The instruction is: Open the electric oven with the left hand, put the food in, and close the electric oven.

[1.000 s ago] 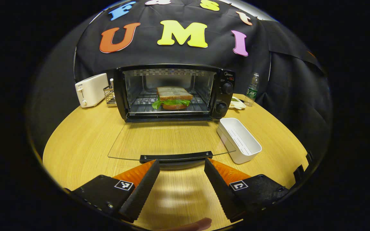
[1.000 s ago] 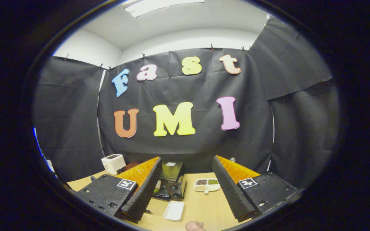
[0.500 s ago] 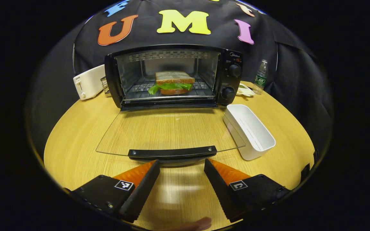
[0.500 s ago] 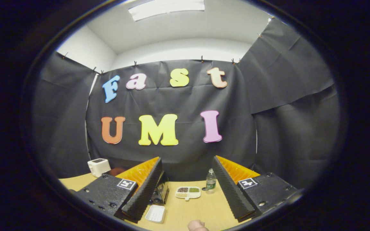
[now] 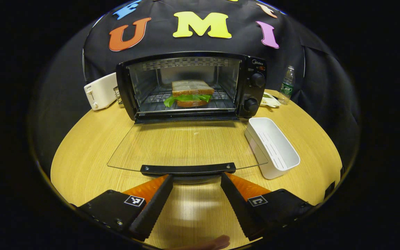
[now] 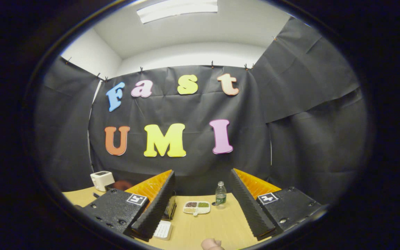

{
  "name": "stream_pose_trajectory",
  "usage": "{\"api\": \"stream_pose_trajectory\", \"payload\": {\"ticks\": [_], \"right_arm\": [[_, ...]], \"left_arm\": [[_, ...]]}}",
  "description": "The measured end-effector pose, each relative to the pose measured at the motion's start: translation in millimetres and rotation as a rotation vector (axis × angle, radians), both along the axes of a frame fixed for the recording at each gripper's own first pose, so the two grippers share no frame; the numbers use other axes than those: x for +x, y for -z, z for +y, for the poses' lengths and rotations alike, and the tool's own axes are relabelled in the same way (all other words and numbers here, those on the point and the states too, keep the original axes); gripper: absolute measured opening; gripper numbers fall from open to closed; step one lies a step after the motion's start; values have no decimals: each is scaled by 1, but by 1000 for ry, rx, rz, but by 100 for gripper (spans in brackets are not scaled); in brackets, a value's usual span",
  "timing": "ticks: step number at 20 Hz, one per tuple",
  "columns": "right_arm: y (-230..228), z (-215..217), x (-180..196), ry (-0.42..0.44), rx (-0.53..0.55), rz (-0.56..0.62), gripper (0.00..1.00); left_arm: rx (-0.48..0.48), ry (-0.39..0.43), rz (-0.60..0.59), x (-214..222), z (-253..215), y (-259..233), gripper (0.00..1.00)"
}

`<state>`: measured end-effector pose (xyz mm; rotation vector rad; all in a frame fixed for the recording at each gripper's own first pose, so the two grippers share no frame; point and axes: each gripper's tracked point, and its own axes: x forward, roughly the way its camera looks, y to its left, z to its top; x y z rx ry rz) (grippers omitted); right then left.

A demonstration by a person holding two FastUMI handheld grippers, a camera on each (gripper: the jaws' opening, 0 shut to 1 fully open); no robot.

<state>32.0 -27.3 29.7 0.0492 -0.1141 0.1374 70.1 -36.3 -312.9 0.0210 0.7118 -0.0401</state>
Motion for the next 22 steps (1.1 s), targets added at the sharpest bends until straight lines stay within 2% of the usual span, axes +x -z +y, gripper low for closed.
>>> {"api": "stream_pose_trajectory", "payload": {"ticks": [7, 8, 13, 22], "right_arm": [[4, -15, 2, 24, 31, 0, 96], [6, -16, 2, 22, 32, 3, 100], [10, -23, 6, 34, 33, 12, 96], [18, -31, 8, 44, 39, 32, 96]], "left_arm": [[-55, -12, -44, 7, 0, -28, 92], [-52, -9, -55, 7, 0, -34, 92], [30, 18, -149, 20, 1, -63, 92], [88, 19, -276, 53, 6, -111, 92]]}}
